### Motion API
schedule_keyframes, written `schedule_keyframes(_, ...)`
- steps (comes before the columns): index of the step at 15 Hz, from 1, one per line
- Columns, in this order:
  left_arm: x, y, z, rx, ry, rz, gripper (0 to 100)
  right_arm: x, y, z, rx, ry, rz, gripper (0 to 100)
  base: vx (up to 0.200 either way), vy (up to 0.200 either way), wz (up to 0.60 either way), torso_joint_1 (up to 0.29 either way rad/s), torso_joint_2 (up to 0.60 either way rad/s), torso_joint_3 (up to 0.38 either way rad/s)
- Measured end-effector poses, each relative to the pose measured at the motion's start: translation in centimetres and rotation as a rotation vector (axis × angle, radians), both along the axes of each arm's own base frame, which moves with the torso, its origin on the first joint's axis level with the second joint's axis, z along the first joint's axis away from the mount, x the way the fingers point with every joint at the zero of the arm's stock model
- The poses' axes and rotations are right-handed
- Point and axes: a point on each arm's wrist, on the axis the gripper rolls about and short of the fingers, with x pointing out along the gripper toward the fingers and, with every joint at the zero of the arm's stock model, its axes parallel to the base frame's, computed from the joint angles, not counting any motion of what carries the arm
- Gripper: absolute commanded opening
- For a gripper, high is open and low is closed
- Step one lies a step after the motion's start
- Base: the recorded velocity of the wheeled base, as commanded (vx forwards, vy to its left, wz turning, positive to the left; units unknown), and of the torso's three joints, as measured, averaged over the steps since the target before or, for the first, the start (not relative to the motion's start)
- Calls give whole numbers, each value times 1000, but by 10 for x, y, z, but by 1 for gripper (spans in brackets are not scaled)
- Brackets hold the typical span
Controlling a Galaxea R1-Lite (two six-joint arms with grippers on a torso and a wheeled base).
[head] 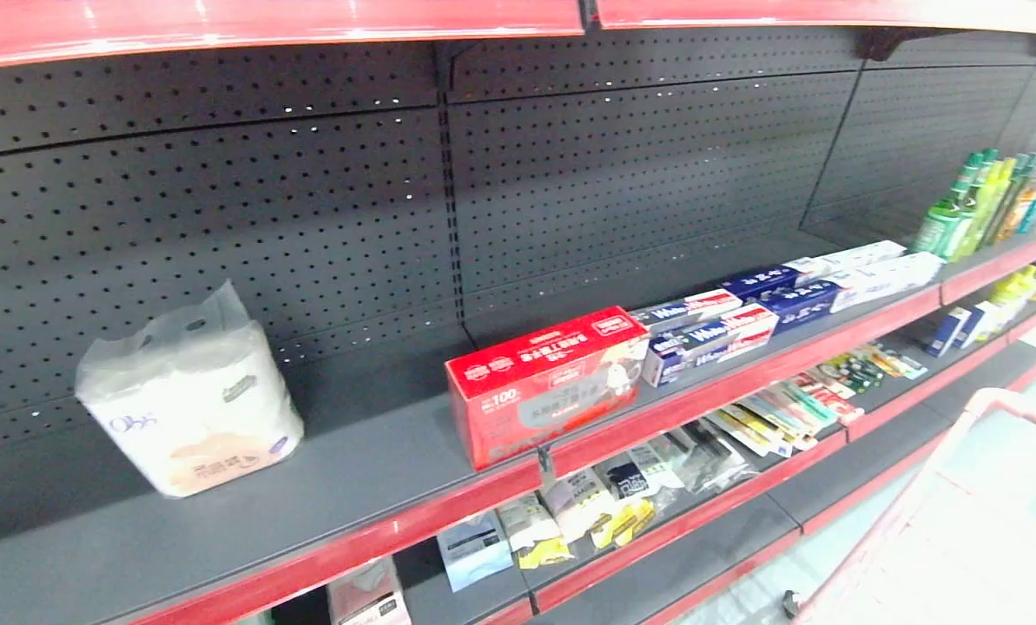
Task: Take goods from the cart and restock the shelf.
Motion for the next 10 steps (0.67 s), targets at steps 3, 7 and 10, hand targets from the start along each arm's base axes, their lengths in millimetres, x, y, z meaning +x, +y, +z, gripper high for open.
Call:
schedule_keyframes(3, 0, 0, 0, 1, 0, 0, 100, 0, 0, 0, 0, 1, 0, 100, 0, 0, -600, 7, 6, 2)
schedule_keyframes(7, 0, 0, 0, 1, 0, 0, 100, 0, 0, 0, 0, 1, 0, 100, 0, 0, -600, 4, 2, 1)
schedule_keyframes(10, 0, 0, 0, 2, 0, -11, 100, 0, 0, 0, 0, 0, 0, 100, 0, 0, -600, 1, 2, 4)
